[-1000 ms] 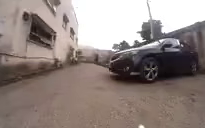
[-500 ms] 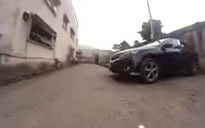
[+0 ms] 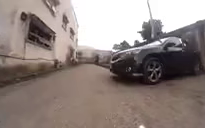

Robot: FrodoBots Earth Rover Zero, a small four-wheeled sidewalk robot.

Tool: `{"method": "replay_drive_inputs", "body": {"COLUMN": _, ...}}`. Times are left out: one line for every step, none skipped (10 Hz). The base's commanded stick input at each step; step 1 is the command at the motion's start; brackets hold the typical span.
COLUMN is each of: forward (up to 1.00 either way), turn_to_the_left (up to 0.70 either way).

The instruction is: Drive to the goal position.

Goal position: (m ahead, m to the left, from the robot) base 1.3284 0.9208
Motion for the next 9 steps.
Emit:
{"method": "replay_drive_inputs", "body": {"forward": 0.30, "turn_to_the_left": 0.00}}
{"method": "replay_drive_inputs", "body": {"forward": 0.30, "turn_to_the_left": 0.00}}
{"method": "replay_drive_inputs", "body": {"forward": 0.30, "turn_to_the_left": 0.00}}
{"method": "replay_drive_inputs", "body": {"forward": 0.30, "turn_to_the_left": 0.00}}
{"method": "replay_drive_inputs", "body": {"forward": 0.30, "turn_to_the_left": 0.00}}
{"method": "replay_drive_inputs", "body": {"forward": 0.30, "turn_to_the_left": 0.00}}
{"method": "replay_drive_inputs", "body": {"forward": 0.30, "turn_to_the_left": 0.00}}
{"method": "replay_drive_inputs", "body": {"forward": 0.30, "turn_to_the_left": 0.00}}
{"method": "replay_drive_inputs", "body": {"forward": 0.30, "turn_to_the_left": 0.00}}
